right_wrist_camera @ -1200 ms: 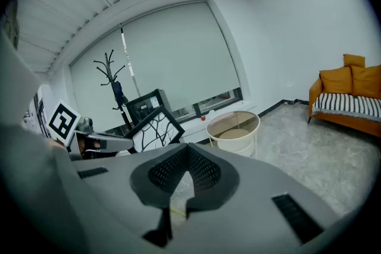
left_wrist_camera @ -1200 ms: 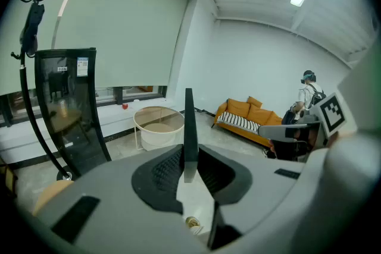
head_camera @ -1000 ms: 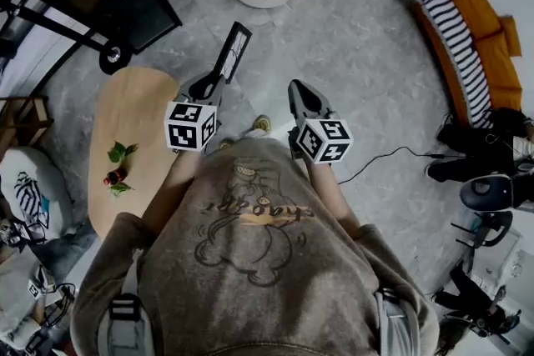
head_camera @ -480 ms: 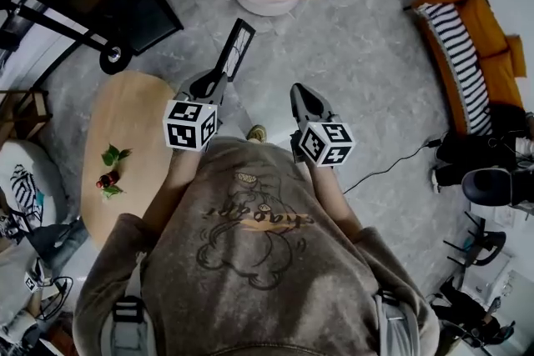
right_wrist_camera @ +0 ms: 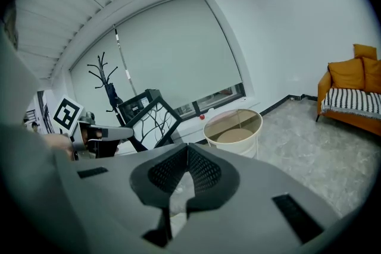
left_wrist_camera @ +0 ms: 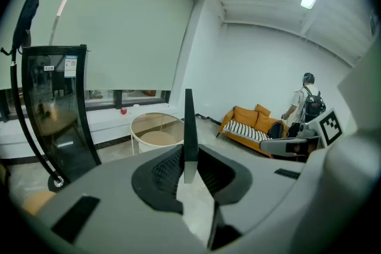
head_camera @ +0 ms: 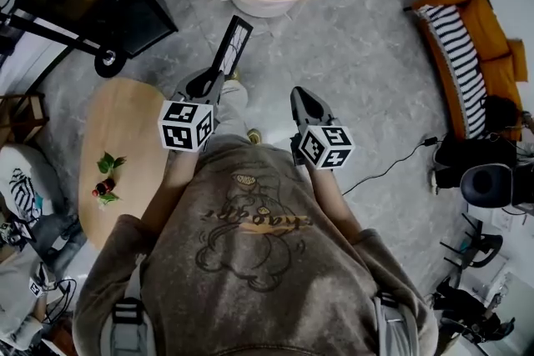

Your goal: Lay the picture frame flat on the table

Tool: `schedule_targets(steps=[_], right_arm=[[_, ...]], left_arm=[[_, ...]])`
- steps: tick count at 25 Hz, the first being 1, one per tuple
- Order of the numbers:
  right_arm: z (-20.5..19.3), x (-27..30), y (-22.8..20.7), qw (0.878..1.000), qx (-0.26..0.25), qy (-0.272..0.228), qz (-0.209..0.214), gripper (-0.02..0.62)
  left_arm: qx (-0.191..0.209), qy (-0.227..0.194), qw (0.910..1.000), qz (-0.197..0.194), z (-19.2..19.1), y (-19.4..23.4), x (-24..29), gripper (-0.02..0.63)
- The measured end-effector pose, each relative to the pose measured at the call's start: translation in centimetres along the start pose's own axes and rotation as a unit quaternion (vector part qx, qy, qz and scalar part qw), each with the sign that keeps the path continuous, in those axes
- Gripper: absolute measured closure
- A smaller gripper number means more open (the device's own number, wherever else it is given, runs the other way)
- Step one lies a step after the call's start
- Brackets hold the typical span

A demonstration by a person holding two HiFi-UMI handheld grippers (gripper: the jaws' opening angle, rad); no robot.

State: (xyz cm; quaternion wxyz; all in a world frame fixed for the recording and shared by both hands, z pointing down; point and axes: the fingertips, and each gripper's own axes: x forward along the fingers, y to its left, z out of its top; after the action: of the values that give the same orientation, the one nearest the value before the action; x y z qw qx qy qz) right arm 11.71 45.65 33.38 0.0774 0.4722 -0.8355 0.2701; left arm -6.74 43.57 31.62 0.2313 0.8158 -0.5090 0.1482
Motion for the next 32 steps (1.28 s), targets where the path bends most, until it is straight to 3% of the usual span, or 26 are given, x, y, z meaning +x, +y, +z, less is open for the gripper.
schedule_targets(steps=[23,32], right_arm=[[5.5,11.0,-5.2,1.0,0.012,0.016,-0.004,0.575],[9.2,16.7,-7.5,0.999,0.023,0.024,-0.01,0.575]], left_arm=[[-0.011,0.028,0.9993,-0.021,5.8,5.3,11.9,0.525],[-0.007,0.045,0.9983,-0.035,9.9,8.8,17.4,0.525]])
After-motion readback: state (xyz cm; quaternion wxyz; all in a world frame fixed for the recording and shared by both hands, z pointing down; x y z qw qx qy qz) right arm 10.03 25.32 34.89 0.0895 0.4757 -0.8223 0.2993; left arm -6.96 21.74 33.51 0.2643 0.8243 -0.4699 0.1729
